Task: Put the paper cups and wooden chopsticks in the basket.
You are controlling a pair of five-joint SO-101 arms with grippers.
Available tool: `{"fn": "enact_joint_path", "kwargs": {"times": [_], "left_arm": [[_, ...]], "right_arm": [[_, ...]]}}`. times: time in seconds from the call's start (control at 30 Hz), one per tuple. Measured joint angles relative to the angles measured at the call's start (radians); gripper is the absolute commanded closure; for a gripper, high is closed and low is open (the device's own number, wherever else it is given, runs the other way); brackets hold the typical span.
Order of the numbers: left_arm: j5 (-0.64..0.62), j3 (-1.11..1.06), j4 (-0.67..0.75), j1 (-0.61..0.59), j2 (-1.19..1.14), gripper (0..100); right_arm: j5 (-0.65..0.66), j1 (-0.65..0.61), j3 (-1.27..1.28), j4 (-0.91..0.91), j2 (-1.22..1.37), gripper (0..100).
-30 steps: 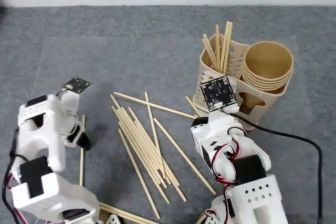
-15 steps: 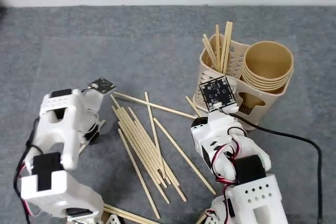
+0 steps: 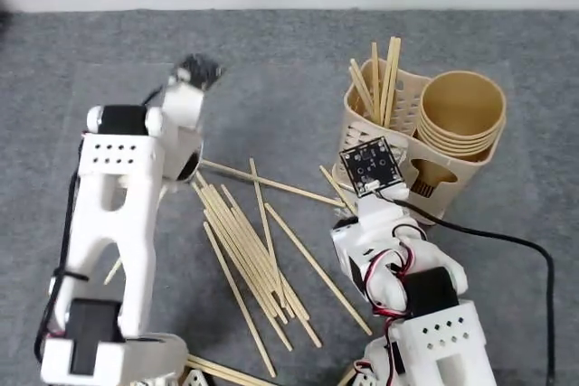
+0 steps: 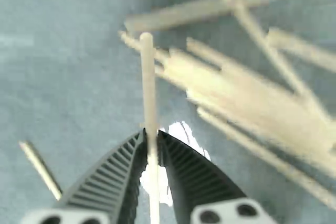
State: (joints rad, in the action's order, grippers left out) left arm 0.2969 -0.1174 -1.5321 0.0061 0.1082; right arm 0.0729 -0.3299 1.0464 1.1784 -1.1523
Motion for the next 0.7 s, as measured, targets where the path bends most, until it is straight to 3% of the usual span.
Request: {"fn": "enact_joint_path", "kwargs": {"times": [0.17,0.33,0.47,0.7], "left_arm": [[-0.18,0.206,0.014,0.097,0.066,99],[-0.331,0.348,0.121,0.213,0.075,99],[-0.439,0.387,0.285,0.302,0.075,99],[-0.535,0.379,0.683,0.391,0.075,99]], "right_arm": [[0.0,0.003,0.0,0.052,0.0,98.8],[0.0,0.063,0.0,0.072,0.0,98.8],[0.0,0.13,0.049,0.06,0.0,98.8],[0.0,0.143,0.161,-0.029,0.0,98.8]]}}
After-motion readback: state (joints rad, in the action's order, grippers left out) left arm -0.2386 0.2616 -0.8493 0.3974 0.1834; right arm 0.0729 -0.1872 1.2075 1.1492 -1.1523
